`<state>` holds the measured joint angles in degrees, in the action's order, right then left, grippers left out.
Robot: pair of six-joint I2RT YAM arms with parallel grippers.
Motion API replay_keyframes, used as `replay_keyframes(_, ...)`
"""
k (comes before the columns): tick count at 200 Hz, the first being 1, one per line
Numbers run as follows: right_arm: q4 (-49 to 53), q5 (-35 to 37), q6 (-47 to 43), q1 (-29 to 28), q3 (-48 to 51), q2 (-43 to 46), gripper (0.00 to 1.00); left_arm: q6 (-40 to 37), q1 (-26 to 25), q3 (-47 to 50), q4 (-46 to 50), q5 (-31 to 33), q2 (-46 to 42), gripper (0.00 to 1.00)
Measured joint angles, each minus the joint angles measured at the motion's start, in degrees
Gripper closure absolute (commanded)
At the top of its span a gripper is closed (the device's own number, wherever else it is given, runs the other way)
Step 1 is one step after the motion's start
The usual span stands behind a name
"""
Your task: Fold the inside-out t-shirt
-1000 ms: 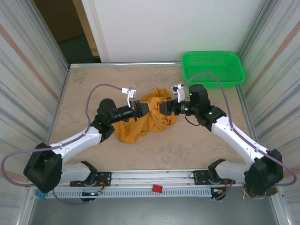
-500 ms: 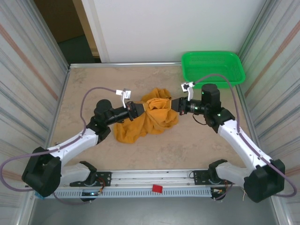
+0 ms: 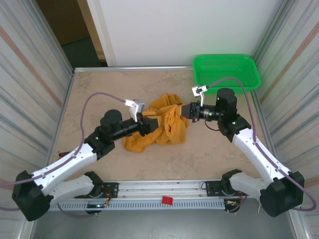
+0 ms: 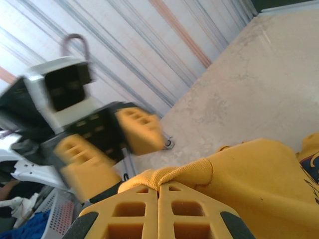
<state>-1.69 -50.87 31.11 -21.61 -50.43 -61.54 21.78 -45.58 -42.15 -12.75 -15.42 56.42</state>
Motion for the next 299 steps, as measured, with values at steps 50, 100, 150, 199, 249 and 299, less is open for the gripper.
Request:
replay_keyframes(50, 0.9, 2.7, 0.0, -0.2, 0.0, -0.9, 1.0, -11.9, -10.5, -6.7, 5.4, 12.9, 4.7, 0.42)
replay_keyframes(100, 1.3, 4.2, 0.0, -0.7, 0.0, -1.6, 1.0, -17.4, -11.2, -9.3, 6.9, 17.9, 12.9, 0.45)
replay_keyframes(150, 1.3, 4.6, 0.0, -1.6, 0.0, -1.6, 1.0, -19.5, -11.1, -11.0, 7.3, 24.5, 15.4, 0.98)
replay_keyframes(199, 0.8, 5.6, 0.0, -1.3, 0.8, -2.4, 1.0, -16.3, -4.5, -13.9, 10.3, 15.8, 15.9, 1.0)
replay_keyframes(249, 0.3, 11.0, 0.2, 1.4, 0.4, -13.1, 0.41, 5.8, 10.6, -13.5, 1.7, -10.8, 14.6, 1.0)
replay_keyframes(299, 6.3, 21.2, 1.3, -1.7, 1.2, -1.3, 0.32, 22.8, 11.5, -13.2, -7.6, -20.2, 14.6, 1.0)
